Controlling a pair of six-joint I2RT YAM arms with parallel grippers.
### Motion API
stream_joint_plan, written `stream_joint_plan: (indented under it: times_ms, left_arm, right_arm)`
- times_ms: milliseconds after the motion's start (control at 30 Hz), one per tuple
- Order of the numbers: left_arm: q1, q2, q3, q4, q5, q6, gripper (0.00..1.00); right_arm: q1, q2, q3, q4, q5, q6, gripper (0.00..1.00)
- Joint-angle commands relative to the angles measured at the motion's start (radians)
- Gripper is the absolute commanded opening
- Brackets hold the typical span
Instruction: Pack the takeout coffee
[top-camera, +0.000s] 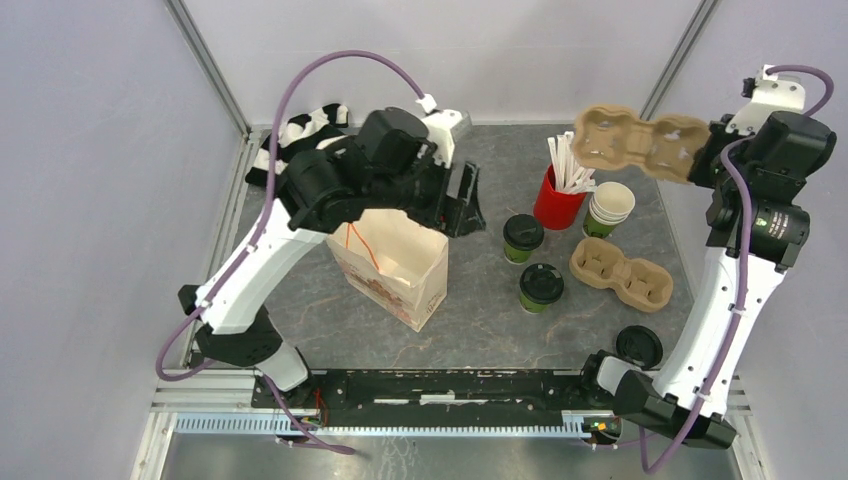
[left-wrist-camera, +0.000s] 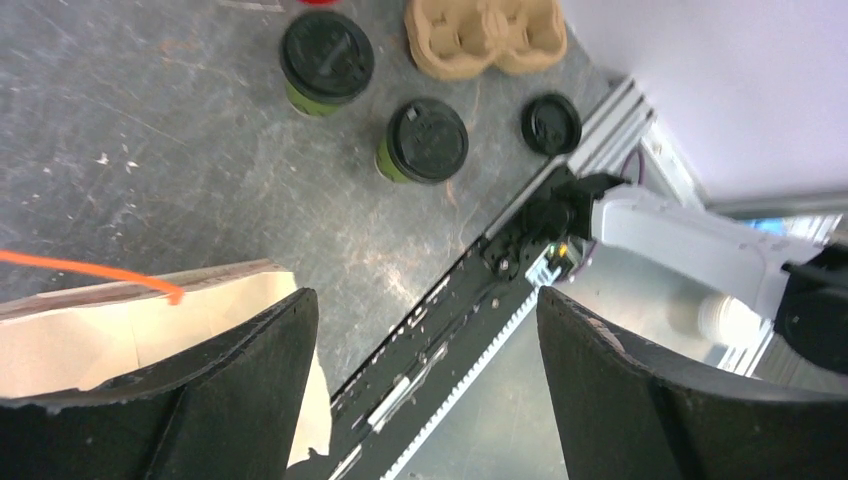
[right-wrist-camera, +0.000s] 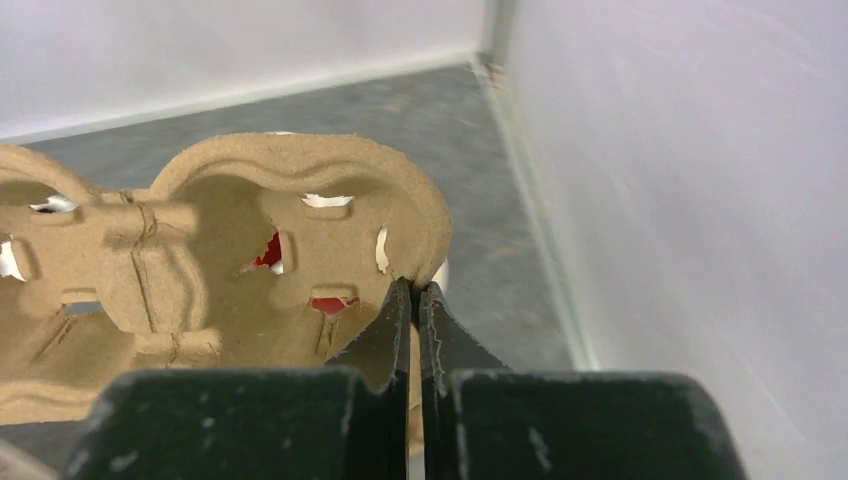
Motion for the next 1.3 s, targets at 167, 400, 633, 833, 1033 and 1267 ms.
stream_joint_plan:
  times_ms: [167,400,633,833,1033,1267]
  left_arm:
    - [0.257,-0.132,0.057,0.076,0.155,-0.144,0.88]
    - [0.419,-0.038,0.078,0.125,0.497,-0.291,0.80]
    - [0.433,0.013,0.015,0.249,0.680,-0.372,0.74]
    - [0.431,0.015,-0.052,0.309,0.712,-0.412,0.58]
    - [0.424,-0.008,-0.110,0.283,0.715,-0.383,0.47]
    - [0.419,-0.035,-0.134,0.187,0.679,-0.321,0.45]
  right_arm:
    - [0.252,0.047,-0.097,0.233,-0.433,0.060,0.00]
    - [0.492,0.100,-0.071,0.227,-0.464,-0.030,0.00]
    - [0.600,0.145,-0.011,0.217,-0.456,-0.055,0.00]
    - [0.644,0.138,-0.032,0.215,-0.436,-0.073,0.00]
    - [0.652,0.129,-0.043,0.212,-0.420,-0.081,0.00]
    - [0.658,0.123,-0.054,0.206,-0.399,-0.088,0.00]
